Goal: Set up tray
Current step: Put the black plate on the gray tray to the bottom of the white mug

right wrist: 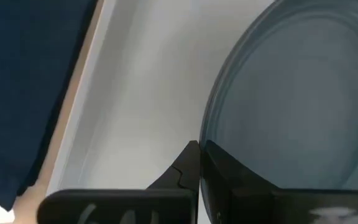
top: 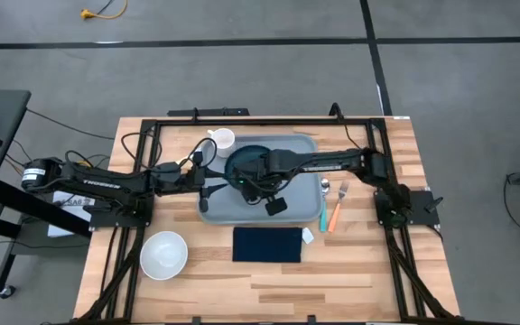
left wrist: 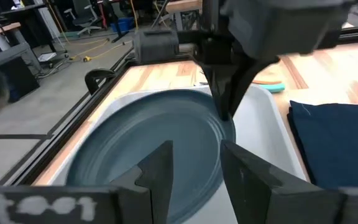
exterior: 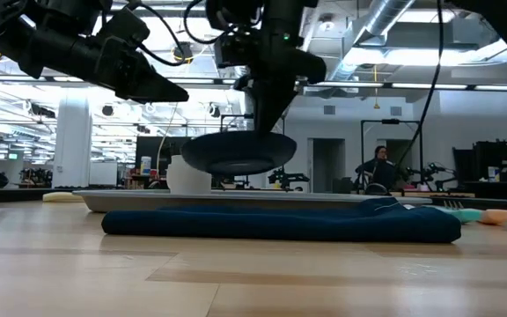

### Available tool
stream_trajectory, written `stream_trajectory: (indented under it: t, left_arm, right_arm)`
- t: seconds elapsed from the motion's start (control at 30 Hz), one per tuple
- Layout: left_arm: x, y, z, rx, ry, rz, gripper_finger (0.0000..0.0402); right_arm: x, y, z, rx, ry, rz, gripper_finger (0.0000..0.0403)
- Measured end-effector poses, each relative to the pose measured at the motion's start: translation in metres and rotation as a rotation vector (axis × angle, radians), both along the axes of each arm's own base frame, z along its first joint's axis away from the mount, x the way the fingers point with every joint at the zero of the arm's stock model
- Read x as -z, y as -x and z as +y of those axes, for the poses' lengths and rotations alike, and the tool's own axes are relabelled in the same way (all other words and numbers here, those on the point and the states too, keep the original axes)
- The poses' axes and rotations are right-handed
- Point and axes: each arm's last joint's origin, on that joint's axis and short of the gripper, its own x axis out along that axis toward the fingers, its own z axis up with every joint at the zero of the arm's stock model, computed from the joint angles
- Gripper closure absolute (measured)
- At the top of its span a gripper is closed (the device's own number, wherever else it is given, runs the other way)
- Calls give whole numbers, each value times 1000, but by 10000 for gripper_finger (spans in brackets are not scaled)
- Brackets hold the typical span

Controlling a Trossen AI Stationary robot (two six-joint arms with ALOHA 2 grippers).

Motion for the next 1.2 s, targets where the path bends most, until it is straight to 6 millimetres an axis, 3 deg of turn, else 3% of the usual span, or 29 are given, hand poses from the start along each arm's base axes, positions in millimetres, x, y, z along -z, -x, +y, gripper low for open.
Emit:
stream_trajectory:
  t: [0.27,0.87,1.2]
  left_arm:
    - [0,0,0,0,-1,-2,278]
    - [-1,0,0,0,-2,-9,278]
    - [-1,0,0,0,-2,-9,278]
  right_arm:
    - [13,-10,1,-57,-34,-1,403]
    - [19,-15,2,-122,-82,-21,402]
    - [19,-16,2,-138,-77,-37,354]
